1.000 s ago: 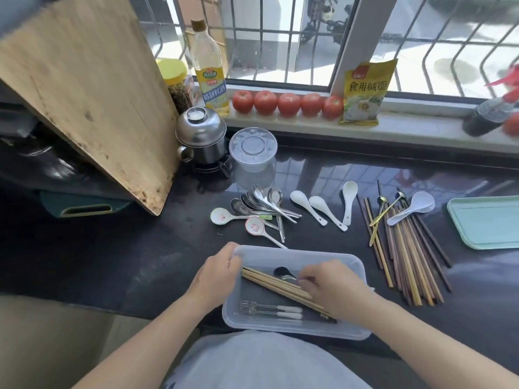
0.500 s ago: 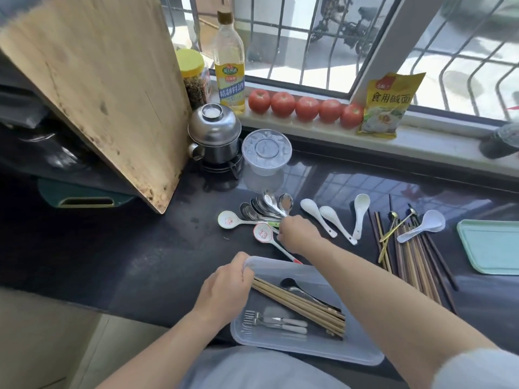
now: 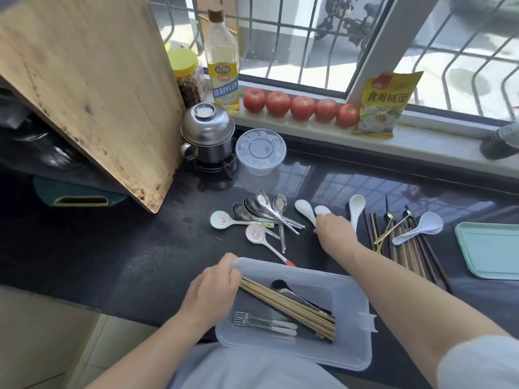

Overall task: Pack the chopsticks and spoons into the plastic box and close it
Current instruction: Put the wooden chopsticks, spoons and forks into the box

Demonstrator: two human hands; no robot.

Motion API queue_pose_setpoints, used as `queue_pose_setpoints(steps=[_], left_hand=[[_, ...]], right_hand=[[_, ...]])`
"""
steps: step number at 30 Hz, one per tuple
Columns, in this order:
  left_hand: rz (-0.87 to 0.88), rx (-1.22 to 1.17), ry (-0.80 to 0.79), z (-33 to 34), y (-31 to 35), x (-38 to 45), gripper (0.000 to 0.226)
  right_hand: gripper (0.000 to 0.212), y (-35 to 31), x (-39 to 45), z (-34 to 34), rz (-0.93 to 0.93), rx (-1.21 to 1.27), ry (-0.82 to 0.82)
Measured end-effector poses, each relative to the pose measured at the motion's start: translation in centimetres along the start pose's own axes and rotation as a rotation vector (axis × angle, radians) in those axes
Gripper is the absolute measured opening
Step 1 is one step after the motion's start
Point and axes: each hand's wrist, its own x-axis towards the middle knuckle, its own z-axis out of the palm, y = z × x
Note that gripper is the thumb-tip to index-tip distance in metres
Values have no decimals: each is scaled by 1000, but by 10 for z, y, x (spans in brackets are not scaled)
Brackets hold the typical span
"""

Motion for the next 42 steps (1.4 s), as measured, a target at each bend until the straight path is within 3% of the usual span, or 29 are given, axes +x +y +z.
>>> queue_pose_setpoints(steps=[7,10,12,15,16,19,22,27,33,36,37,39,40,42], left_hand=[[2,-13,23,1,1,1,14],[1,6,31,1,3,-1,13],[-5,3,32,1,3,-1,12],[-3,0,10,0,3,-1,13],[-4,-2,1,-1,3,-1,14],[4,-12,-20,-3,2,0,16],[36,-14,-24,-3,1,0,17],[49,-7,-6,-2,1,-1,16],[18,-55,11,0,0,-3,16],[13,-58,10,1,0,-2,17],[15,-57,10,1,1,-2,17],[17,-52,11,0,2,-2,17],[15,-45,13,-1,2,-2,17],[11,-20,19,-1,3,-3,17]], right_hand=[[17,-4,2,-11,-22,-59,-128],[11,3,3,-23,-28,65,-171],[14,12,1,-45,-47,330,-230],[8,24,-54,-97,-48,1068,-277],[10,25,-80,-117,-133,1196,-343],[14,14,-140,-133,-405,838,-528],[17,-28,-164,-85,-432,392,-551],[16,-91,-138,-22,-508,168,-592],[19,-73,-153,-39,-518,196,-618],[16,-34,-152,-80,-454,682,-705],[16,-20,-143,-91,-390,875,-681],[15,7,-113,-98,-184,1123,-476],[14,20,-94,-93,-50,1130,-336],[15,40,-53,-68,174,873,-131]])
